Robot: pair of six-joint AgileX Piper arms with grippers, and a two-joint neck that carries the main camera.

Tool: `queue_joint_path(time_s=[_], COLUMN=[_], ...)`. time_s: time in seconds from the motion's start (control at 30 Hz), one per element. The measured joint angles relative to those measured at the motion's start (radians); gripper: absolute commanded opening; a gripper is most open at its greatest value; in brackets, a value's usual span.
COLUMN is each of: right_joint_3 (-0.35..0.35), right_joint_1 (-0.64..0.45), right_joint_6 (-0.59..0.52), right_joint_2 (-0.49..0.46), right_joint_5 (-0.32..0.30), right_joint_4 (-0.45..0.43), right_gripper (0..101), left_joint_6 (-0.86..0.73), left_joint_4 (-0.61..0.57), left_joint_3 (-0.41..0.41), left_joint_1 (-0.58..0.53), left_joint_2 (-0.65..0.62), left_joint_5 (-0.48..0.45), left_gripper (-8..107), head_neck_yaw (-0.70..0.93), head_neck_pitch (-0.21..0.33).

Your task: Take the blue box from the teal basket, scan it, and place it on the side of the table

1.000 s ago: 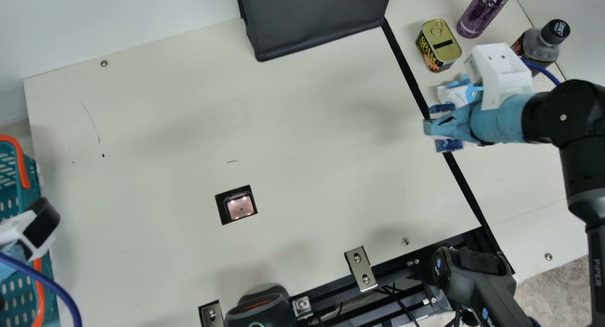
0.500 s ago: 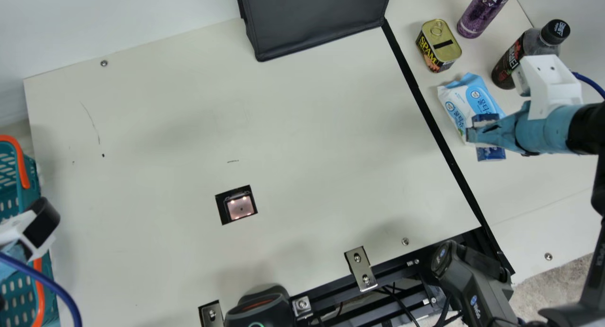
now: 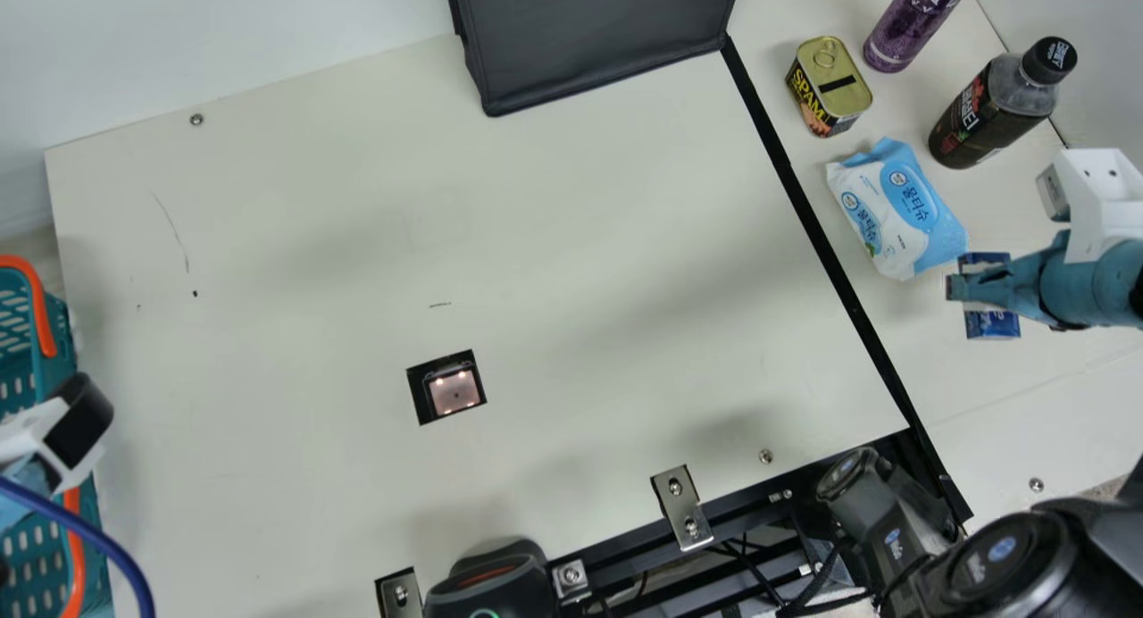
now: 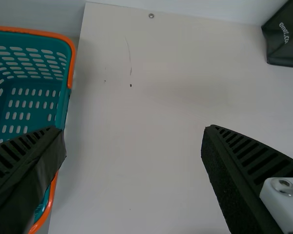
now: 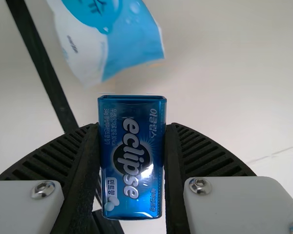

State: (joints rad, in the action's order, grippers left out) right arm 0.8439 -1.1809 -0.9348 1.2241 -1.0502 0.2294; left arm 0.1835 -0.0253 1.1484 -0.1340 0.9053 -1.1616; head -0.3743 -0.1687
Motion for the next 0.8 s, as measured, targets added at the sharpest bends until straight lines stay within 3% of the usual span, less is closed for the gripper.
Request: queue_joint_path(time_s=[0.33,0.8], right_joint_3=[-0.057,-0.147], right_joint_1=[-0.081,-0.046], right_joint_6=[-0.045,0.043], right_joint_2=[0.069,0.135], right_joint_5=[0.095,0.244], right_joint_4=[-0.035,-0.098], right_gripper=[0,0], left_joint_6=[0.0,0.0], left_joint_4=[0.0,0.0], left_joint_3=[0.0,0.0], left_joint_1=[0.0,0.0], left_joint_2=[0.0,0.0], left_joint_5=[0.0,0.0], left_gripper=[90,90], head_neck_yaw=[0.0,0.0], head_neck_pitch=[0.002,0.002])
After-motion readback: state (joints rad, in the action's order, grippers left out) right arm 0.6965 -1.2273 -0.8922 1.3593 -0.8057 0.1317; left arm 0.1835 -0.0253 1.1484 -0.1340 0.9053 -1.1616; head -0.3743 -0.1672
